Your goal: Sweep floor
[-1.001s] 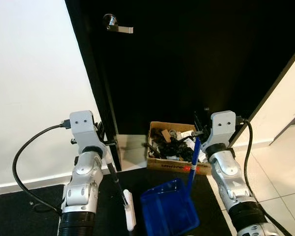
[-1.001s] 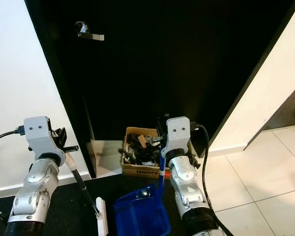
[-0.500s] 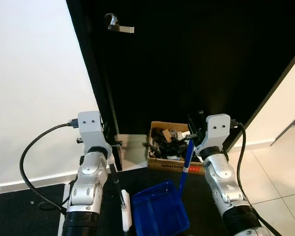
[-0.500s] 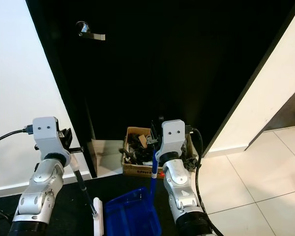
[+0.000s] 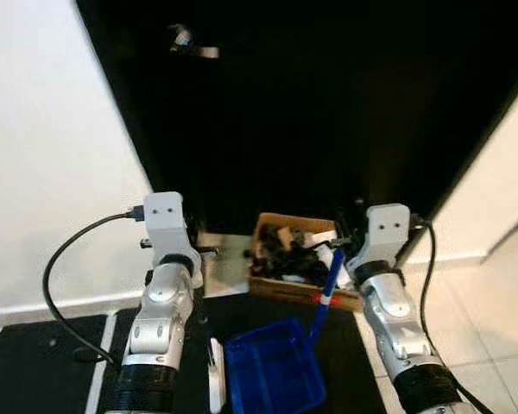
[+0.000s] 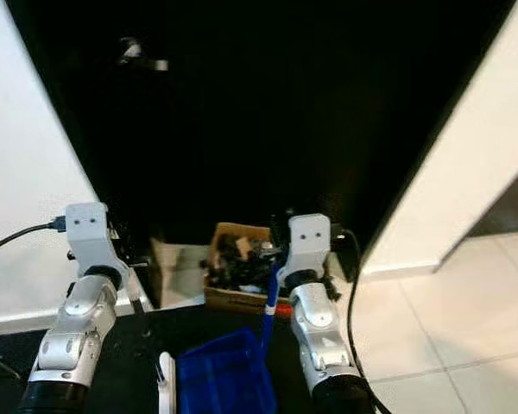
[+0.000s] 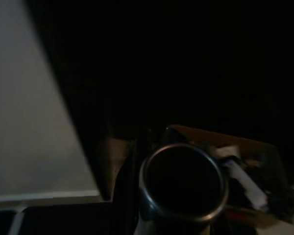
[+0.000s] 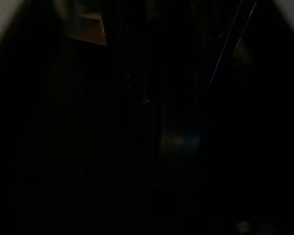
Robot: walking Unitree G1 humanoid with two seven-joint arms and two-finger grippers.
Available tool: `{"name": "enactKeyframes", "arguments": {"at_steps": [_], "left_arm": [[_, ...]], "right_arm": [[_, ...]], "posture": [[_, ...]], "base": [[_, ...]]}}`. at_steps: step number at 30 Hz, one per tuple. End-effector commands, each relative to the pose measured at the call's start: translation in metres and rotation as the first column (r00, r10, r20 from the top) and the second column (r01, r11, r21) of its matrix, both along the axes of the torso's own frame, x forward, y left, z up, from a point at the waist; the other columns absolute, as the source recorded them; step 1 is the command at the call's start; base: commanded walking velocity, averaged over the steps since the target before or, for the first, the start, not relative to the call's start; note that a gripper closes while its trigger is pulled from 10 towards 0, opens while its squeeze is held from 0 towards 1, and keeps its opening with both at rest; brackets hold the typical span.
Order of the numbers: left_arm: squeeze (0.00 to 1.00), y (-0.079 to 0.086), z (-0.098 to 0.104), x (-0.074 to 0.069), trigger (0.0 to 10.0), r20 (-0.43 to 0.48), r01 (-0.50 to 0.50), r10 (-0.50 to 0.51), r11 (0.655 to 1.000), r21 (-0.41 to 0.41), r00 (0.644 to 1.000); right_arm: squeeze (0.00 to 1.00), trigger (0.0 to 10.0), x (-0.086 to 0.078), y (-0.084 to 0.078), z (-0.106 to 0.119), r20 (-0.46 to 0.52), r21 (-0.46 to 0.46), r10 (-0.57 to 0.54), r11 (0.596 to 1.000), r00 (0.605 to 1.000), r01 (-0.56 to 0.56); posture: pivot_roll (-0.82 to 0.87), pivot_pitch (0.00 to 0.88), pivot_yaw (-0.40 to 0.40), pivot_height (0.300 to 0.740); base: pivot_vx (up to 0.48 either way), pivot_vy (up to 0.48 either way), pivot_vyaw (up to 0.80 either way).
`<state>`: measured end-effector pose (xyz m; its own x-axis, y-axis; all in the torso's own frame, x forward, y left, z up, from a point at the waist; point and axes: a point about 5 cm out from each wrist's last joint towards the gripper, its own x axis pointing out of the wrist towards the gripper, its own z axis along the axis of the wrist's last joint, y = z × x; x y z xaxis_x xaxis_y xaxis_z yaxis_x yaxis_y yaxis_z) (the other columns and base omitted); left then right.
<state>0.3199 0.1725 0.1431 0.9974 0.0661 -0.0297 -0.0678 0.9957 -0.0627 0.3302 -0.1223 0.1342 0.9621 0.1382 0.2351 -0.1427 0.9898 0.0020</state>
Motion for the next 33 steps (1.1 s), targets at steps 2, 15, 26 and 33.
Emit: {"name": "enactKeyframes", "arguments": {"at_steps": [2,15,26,33], "left_arm": [[0.00,0.002,0.001,0.000,10.0,0.005,-0.010,0.010,1.000,0.001,1.000],[0.00,-0.004,-0.006,-0.002,10.0,0.000,0.024,-0.024,1.000,-0.002,1.000],[0.00,-0.024,-0.033,-0.001,10.0,-0.049,0.128,-0.129,0.991,-0.040,0.990],[0.00,-0.035,-0.045,-0.001,10.0,-0.080,0.171,-0.170,0.985,0.002,0.982]], "right_arm": [[0.00,10.0,-0.002,0.005,0.004,0.017,0.007,0.013,1.000,1.000,-0.013],[0.00,10.0,-0.005,0.007,-0.005,-0.001,-0.048,0.034,0.998,0.999,-0.034],[0.00,10.0,-0.017,-0.007,-0.040,-0.092,-0.199,-0.045,0.980,0.995,0.026],[0.00,10.0,-0.021,-0.021,-0.043,-0.111,-0.098,-0.118,0.989,0.987,0.107]], "posture": [[-0.09,0.131,0.008,0.740],[-0.08,0.124,0.018,0.740],[-0.07,0.110,0.041,0.740],[-0.07,0.099,0.051,0.740]], "base": [[0.000,0.000,0.00],[0.000,0.000,0.00],[0.000,0.000,0.00],[0.000,0.000,0.00]]}}
